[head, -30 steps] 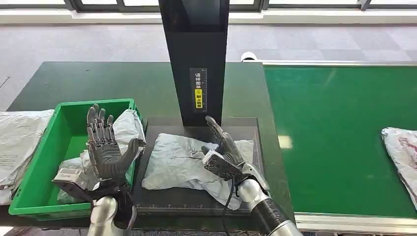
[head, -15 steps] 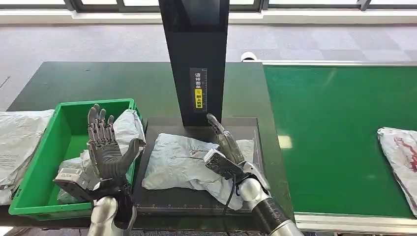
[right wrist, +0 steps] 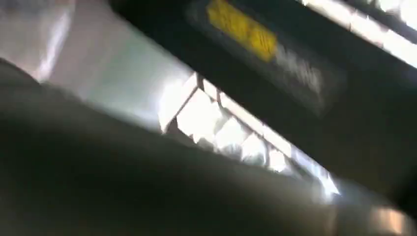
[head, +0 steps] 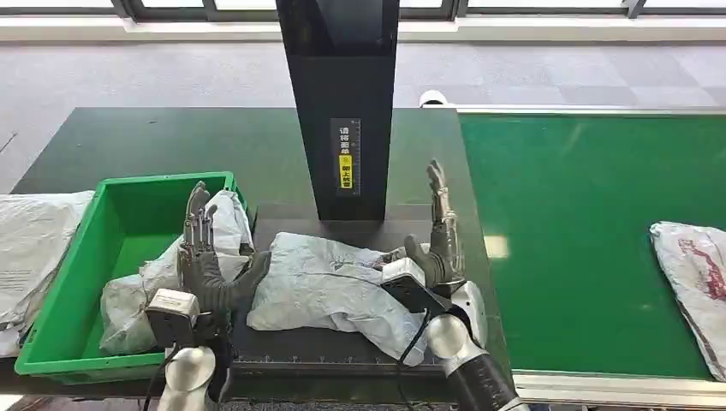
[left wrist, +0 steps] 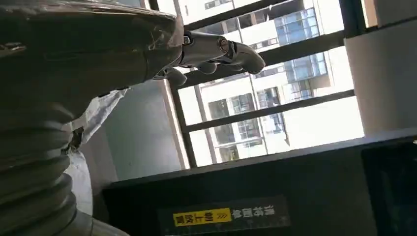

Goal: Moved the parcel from conveyor to table for the left to box.

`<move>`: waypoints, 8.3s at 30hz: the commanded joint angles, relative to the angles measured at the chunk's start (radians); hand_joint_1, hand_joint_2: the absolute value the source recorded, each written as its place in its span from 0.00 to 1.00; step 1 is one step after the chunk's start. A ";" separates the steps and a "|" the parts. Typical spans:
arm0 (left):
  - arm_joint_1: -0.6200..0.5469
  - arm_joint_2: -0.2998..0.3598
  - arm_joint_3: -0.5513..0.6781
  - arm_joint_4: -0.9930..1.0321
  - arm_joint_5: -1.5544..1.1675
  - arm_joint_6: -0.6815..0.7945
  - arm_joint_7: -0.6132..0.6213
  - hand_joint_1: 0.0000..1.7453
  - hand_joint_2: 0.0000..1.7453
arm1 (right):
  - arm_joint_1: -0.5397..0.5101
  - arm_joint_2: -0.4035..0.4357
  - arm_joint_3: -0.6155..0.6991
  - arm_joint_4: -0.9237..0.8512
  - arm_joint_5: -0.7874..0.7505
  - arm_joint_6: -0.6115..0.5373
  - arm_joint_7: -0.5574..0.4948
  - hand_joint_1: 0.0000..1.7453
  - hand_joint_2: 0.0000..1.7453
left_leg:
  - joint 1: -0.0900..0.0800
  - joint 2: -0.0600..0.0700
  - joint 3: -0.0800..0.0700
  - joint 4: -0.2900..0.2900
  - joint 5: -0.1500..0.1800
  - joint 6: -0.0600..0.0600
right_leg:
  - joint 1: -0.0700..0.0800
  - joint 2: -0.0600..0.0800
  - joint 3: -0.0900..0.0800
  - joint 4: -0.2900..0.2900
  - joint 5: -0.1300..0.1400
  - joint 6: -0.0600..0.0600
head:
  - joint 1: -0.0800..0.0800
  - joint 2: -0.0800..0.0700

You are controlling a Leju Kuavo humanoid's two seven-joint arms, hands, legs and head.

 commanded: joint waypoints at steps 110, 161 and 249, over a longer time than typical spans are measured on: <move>-0.112 -0.092 0.247 -0.295 -0.533 0.538 0.004 1.00 1.00 | 0.238 0.040 -0.309 -0.409 0.092 -0.167 -0.006 0.00 1.00 | 0.001 0.004 0.003 0.000 -0.002 -0.001 | 0.001 0.004 0.002 -0.001 -0.001 0.000 | 0.000 0.000; -0.300 -0.092 0.734 -0.136 -0.867 0.538 0.190 1.00 1.00 | 0.294 0.041 -0.304 -0.547 0.135 -0.167 0.027 0.00 1.00 | 0.001 0.000 0.004 -0.002 -0.001 -0.001 | 0.001 0.000 0.004 -0.002 -0.001 0.000 | 0.000 0.000; -0.110 -0.092 0.680 -0.344 -0.511 0.538 0.168 0.00 0.00 | 0.248 -0.004 -0.250 -0.464 0.105 -0.167 0.069 0.00 1.00 | 0.002 0.003 0.002 -0.002 -0.002 -0.001 | 0.002 0.002 0.003 -0.001 -0.003 -0.002 | 0.000 0.000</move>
